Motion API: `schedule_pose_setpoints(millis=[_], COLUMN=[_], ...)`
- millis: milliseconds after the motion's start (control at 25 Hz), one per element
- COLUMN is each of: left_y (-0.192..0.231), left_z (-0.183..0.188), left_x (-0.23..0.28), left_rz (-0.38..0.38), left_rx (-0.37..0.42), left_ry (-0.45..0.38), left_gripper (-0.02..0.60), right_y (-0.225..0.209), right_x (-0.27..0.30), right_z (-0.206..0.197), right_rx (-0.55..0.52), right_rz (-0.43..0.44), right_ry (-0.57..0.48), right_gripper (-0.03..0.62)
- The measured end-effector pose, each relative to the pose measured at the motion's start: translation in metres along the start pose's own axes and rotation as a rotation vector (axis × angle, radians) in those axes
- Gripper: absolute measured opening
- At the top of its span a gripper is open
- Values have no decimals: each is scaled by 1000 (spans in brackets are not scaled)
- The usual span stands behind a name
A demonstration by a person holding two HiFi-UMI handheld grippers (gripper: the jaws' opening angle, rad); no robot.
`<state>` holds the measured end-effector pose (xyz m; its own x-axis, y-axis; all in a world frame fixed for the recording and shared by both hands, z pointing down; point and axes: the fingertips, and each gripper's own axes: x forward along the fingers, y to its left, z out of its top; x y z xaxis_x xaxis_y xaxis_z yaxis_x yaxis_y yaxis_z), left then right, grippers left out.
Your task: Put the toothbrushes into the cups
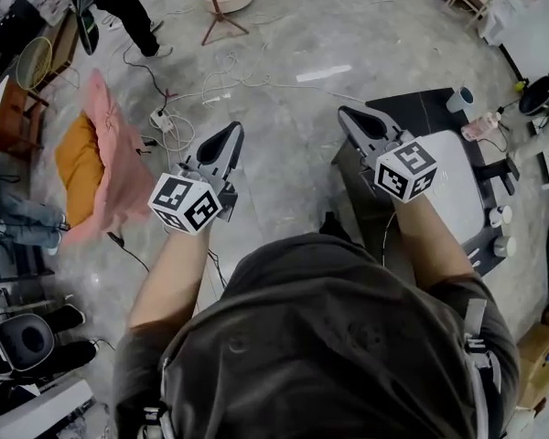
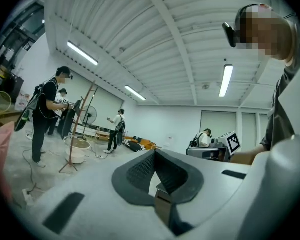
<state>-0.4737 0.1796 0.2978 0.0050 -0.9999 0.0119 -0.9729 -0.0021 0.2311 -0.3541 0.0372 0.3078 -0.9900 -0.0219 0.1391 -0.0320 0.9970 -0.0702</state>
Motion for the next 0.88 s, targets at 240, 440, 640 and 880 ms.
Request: schedule_pose_setpoints(millis=[240,440,640,880], left_y=[-42,-85,-151,-294], left_z=[-11,-25,-50,-106], left_x=[-25,-15,33,129], left_rz=[-52,-117,-208,-414], left_rx=[-37,-29,-35,-25], left_ry=[-12,21,76,218], left_gripper=[5,5,5,5], right_y=[18,20,-7,-71], right_x=[-54,-97,-162,-293], right_z=[1,-7,-20,-47], right_rx=[-19,-15,5,-15], right_rz=[-71,-105,-148,-278], right_ry=[27,35,23,19], right_gripper=[-8,-7,-7,-6])
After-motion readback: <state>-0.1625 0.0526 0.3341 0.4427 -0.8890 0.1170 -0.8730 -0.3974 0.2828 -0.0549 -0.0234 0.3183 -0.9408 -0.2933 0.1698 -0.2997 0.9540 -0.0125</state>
